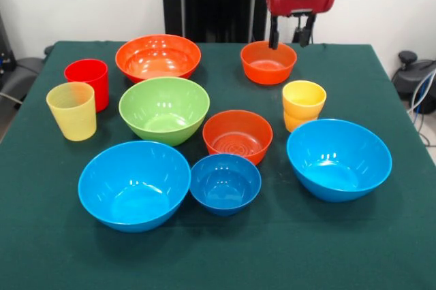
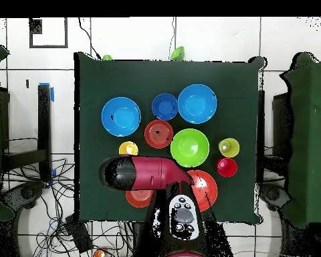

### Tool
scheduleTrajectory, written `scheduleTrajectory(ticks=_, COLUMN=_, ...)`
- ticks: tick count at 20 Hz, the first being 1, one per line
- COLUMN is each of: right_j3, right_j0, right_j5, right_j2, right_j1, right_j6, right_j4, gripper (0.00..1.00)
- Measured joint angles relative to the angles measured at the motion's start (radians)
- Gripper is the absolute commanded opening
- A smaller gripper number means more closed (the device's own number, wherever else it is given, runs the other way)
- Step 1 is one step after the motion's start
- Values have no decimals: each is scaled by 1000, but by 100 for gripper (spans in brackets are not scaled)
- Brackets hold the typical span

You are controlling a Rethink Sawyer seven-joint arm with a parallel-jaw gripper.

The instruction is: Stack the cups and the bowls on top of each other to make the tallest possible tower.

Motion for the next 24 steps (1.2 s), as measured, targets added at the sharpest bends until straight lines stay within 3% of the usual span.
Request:
scheduleTrajectory(ticks=6, right_j3=-6, right_j0=1, right_j5=4, right_j2=0, right_j1=-18, right_j6=0, right_j4=0, gripper=100)
scheduleTrajectory(ticks=24, right_j3=-95, right_j0=1, right_j5=-5, right_j2=1, right_j1=33, right_j6=0, right_j4=0, gripper=100)
